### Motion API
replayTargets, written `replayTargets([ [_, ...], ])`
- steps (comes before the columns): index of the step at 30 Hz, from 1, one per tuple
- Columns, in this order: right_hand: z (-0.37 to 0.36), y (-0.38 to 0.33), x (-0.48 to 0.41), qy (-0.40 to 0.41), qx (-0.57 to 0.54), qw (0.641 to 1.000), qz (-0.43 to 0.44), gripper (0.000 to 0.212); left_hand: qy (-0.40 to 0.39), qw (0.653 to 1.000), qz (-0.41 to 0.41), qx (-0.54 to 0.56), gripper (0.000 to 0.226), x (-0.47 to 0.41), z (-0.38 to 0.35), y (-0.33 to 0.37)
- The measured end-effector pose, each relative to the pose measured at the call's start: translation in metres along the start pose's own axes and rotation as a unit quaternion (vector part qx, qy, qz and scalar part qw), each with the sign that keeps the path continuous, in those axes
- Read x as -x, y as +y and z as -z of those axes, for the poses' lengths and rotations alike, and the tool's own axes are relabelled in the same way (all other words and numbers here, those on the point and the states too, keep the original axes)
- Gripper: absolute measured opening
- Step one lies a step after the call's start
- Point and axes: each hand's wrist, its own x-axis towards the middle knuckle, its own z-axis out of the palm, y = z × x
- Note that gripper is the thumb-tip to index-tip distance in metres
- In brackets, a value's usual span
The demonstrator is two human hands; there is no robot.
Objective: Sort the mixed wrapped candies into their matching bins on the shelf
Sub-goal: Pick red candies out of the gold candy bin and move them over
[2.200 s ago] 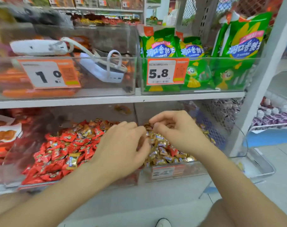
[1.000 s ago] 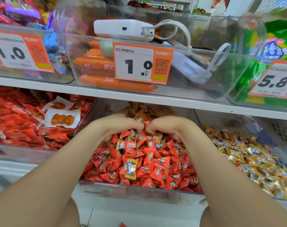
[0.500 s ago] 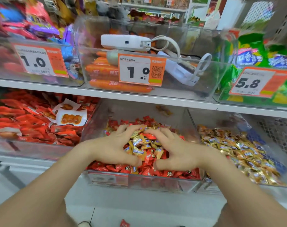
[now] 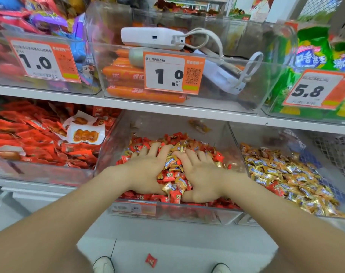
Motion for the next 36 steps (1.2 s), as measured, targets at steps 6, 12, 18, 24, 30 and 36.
replayTargets([
  [6, 0.005, 0.007, -0.009, 0.054, -0.004, 0.998, -0.017, 0.11, 0.025, 0.999, 0.034, 0.015, 0.122, 0.001, 0.005, -0.019],
  [12, 0.025, 0.016, 0.016, 0.053, -0.04, 0.997, -0.031, 0.11, 0.038, 0.999, 0.038, 0.004, 0.118, 0.015, 0.015, -0.023],
  [18, 0.044, 0.01, 0.041, 0.173, -0.168, 0.97, 0.037, 0.056, 0.168, 0.975, -0.108, 0.097, 0.044, 0.035, 0.031, -0.007],
  [24, 0.031, -0.018, 0.028, 0.13, -0.074, 0.987, 0.052, 0.034, 0.081, 0.984, -0.149, -0.058, 0.03, 0.024, 0.013, 0.011],
  [30, 0.031, -0.014, 0.029, 0.152, -0.149, 0.977, 0.036, 0.018, 0.103, 0.983, -0.151, 0.007, 0.017, 0.027, 0.01, 0.01],
  [36, 0.048, -0.002, 0.037, 0.243, -0.317, 0.914, -0.063, 0.018, 0.22, 0.967, -0.055, 0.115, 0.027, 0.039, 0.026, 0.004],
])
